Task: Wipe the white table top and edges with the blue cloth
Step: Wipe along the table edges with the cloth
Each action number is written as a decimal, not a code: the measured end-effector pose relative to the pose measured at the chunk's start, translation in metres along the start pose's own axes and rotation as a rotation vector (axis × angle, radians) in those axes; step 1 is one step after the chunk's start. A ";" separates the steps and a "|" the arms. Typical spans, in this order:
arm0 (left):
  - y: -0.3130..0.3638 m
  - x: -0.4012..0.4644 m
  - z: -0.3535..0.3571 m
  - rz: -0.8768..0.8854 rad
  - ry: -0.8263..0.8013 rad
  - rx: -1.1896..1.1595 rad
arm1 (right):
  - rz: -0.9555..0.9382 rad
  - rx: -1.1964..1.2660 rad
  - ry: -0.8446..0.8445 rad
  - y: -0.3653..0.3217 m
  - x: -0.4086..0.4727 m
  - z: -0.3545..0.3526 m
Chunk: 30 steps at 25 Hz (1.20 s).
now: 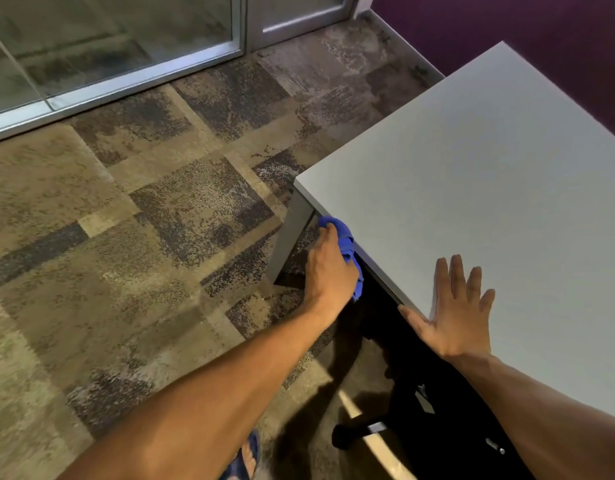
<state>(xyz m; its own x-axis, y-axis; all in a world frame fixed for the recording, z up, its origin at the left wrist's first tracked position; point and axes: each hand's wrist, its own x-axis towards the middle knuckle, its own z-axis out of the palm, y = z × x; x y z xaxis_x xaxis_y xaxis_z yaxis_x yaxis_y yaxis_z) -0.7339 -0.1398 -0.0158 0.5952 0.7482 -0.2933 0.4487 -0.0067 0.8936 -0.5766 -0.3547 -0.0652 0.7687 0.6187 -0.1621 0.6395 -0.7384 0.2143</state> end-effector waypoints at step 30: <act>0.073 -0.135 -0.232 -0.089 0.000 -0.729 | -0.003 0.327 -0.591 -0.030 0.015 -0.144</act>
<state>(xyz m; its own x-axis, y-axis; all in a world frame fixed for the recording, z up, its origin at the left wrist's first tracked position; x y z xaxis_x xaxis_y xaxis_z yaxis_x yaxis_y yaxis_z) -0.9358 -0.0876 0.1679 0.5773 0.7253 -0.3750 -0.0620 0.4968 0.8656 -0.5861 -0.2851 0.0644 0.5854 0.4385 -0.6819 0.5408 -0.8379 -0.0746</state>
